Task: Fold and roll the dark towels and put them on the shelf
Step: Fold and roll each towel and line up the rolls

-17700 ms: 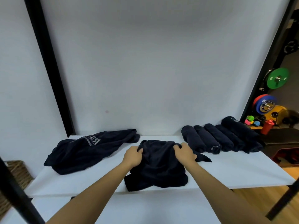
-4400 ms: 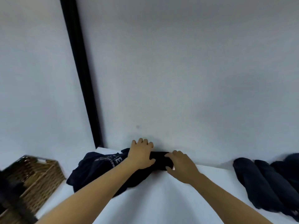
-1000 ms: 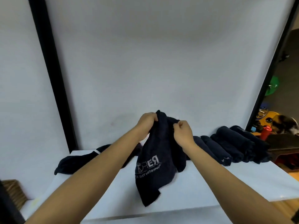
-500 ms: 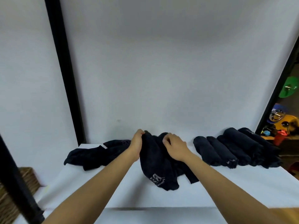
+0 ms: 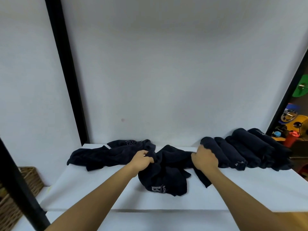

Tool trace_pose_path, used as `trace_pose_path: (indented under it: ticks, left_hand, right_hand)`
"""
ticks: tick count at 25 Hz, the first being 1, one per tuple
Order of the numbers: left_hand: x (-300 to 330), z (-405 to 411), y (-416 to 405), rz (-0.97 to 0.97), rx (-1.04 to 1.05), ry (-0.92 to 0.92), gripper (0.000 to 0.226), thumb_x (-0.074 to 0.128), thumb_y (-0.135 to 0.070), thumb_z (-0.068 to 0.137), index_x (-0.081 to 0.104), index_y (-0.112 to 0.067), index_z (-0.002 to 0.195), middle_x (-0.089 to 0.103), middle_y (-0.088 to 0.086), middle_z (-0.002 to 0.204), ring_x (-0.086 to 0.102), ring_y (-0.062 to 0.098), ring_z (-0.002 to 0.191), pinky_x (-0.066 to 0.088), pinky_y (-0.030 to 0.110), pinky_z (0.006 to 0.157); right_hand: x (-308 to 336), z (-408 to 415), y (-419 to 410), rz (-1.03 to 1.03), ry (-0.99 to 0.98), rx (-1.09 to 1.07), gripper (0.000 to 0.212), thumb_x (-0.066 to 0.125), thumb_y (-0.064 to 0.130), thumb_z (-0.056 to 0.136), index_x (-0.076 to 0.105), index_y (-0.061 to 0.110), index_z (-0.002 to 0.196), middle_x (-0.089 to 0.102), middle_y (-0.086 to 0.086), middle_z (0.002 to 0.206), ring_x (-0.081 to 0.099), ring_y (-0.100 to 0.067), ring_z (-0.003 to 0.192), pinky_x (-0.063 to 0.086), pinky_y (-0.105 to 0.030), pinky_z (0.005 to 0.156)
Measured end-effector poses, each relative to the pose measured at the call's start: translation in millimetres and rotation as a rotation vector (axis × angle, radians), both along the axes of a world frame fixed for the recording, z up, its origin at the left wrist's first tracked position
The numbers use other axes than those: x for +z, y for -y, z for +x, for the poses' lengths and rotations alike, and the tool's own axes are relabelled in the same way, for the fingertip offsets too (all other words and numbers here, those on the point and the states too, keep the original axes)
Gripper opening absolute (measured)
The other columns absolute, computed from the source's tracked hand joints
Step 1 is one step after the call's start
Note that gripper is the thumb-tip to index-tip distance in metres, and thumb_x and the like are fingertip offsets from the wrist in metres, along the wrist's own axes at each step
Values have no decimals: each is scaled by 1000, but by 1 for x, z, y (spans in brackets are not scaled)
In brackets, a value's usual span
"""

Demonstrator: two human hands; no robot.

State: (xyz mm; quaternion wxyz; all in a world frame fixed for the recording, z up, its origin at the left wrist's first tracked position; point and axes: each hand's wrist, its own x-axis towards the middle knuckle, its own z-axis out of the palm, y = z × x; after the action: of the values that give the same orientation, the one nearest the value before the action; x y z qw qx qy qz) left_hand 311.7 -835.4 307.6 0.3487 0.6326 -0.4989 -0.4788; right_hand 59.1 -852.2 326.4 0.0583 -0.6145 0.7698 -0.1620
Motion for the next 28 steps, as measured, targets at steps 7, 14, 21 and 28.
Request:
trace_pose_path:
  ticks: [7, 14, 21, 28]
  left_hand:
    - [6, 11, 11, -35, 150, -214, 5, 52, -9, 79, 55, -13, 79, 60, 4, 78, 55, 20, 73, 46, 32, 67]
    - [-46, 23, 16, 81, 57, 326, 65, 66, -66, 65, 62, -7, 92, 69, 0, 87, 65, 15, 79, 47, 27, 64]
    - [-38, 4, 18, 32, 0, 611, 18, 60, -24, 78, 49, -11, 81, 57, -1, 76, 54, 14, 65, 38, 24, 51]
    - [-10, -7, 29, -48, 155, -62, 17, 75, -27, 81, 68, -12, 84, 71, 1, 87, 66, 16, 82, 55, 32, 80]
  right_hand:
    - [69, 13, 46, -459, 313, 329, 48, 46, 20, 100, 33, 20, 146, 58, -11, 129, 56, -31, 113, 48, -47, 93]
    - [-40, 29, 35, 238, 153, 343, 37, 57, 47, 93, 59, 12, 104, 64, -3, 101, 60, -20, 94, 47, -31, 79]
    - [-52, 39, 18, 470, 350, 272, 38, 69, 19, 78, 36, 15, 60, 41, 0, 62, 40, -13, 55, 37, -25, 55]
    - [-4, 33, 11, 166, 1152, 108, 11, 52, 7, 81, 54, 12, 72, 53, -3, 69, 50, -19, 64, 41, -30, 61]
